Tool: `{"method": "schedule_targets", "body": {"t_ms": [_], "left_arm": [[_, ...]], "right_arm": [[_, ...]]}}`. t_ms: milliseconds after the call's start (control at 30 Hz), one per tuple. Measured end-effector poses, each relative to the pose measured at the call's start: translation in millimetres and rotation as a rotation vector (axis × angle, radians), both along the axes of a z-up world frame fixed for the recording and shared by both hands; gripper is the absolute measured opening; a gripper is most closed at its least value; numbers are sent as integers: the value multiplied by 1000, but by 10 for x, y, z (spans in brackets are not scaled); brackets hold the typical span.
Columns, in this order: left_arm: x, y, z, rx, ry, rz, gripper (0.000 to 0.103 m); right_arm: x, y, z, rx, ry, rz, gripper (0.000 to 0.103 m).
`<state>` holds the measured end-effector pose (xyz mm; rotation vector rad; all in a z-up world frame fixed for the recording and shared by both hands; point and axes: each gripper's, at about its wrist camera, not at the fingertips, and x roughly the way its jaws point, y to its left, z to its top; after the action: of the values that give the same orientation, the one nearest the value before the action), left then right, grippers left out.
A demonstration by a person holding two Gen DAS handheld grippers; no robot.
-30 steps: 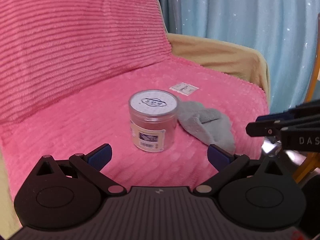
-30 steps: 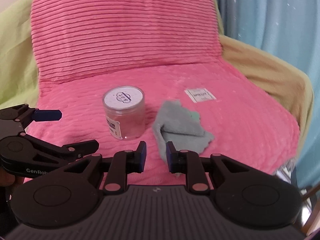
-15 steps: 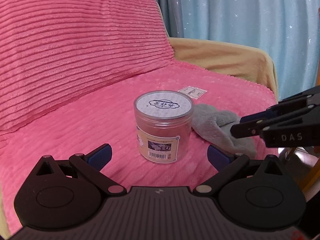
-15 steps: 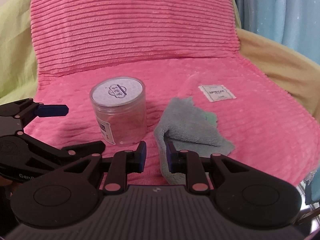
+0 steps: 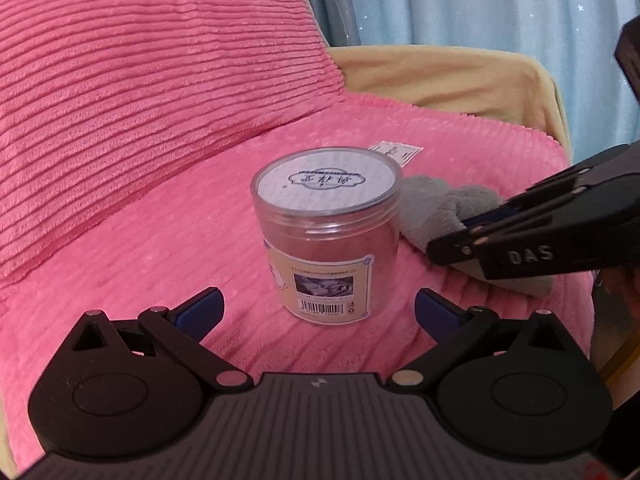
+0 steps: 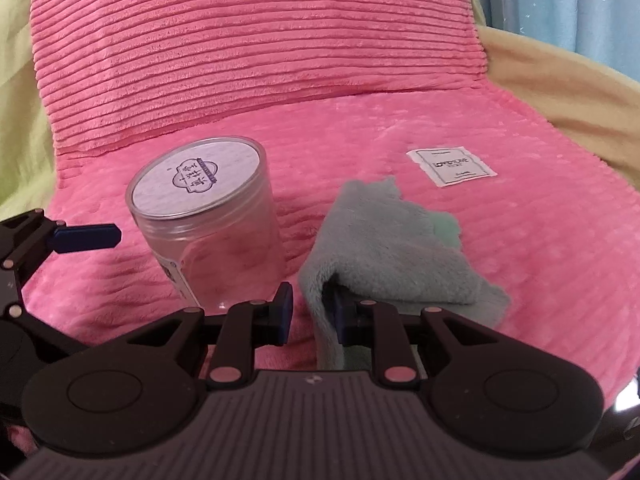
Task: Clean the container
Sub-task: 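Grasp the clear jar with the left tool while the right tool grasps the grey cloth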
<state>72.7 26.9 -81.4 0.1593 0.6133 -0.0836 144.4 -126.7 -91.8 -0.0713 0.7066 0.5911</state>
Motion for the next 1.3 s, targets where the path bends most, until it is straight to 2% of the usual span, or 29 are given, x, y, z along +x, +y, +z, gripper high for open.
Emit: {"method": "schedule_targets", "body": {"t_ms": [367,700,1000,1067,1133,1300], "left_arm": [[47,-13,-113,34,31,20,102],[-25,-147,19,55,46,17,102],[-14,-208,35,92,21,13,102],[0,-212,13,97,7,13,102],[19,-204,-12,93,-15,18,102],[72,-182,-63,81,-74,26,102]], "right_arm": [[41,-30,-150,35,1,-3,16],[58,-69,-251,68,1,-4,16],[129,-35,-152,72,15,-15,17],[96,-44,-119,69,-5,-14,14],[65,-68,-71,76,-30,-18,8],[8,-176,105,137,-106,-52,5]]}}
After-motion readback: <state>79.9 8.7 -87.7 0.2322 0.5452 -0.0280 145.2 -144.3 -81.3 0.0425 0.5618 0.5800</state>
